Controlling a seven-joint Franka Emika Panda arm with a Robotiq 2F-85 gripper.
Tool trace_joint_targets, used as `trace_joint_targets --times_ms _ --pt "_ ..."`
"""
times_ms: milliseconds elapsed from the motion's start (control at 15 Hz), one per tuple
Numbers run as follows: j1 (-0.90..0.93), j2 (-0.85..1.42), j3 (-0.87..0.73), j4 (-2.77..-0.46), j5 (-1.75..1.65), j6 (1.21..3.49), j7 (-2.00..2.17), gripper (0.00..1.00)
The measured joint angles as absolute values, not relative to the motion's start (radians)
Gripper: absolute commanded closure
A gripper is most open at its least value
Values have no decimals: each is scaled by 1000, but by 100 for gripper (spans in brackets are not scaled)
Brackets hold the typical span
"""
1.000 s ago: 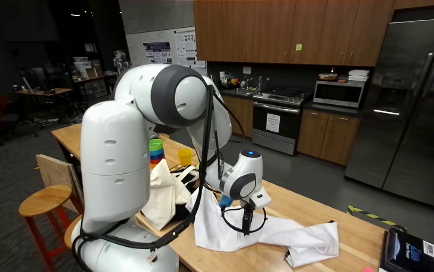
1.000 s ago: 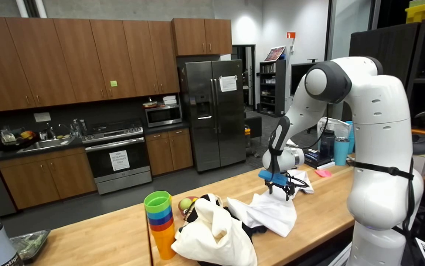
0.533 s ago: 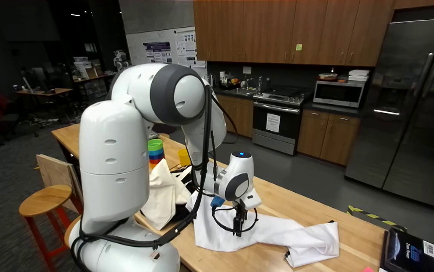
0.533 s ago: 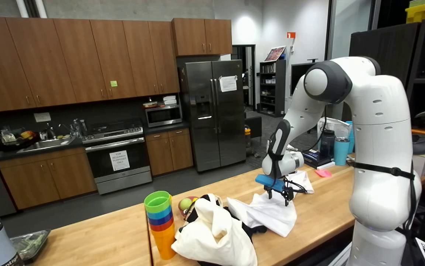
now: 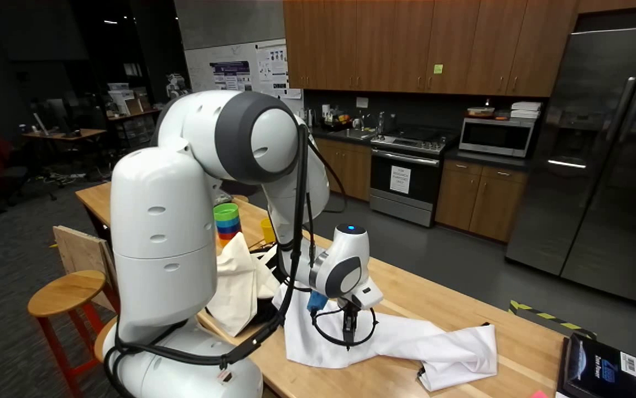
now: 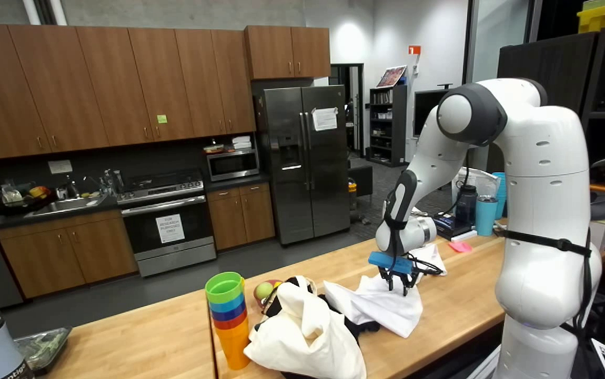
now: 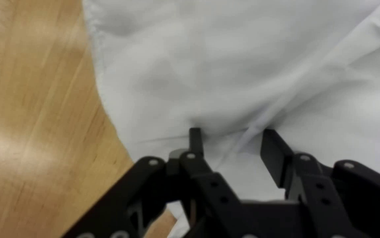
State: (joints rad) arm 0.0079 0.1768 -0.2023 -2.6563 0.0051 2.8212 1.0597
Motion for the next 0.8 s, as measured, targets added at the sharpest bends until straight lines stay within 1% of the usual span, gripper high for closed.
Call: trace_joint_targets --times_ms 133,200,800 --pt "-6 171 -202 -2661 7 2824 1007 94" --pt "-12 166 -201 -2662 9 2824 982 99" --pt "-61 141 -209 -2648 56 2788 812 100"
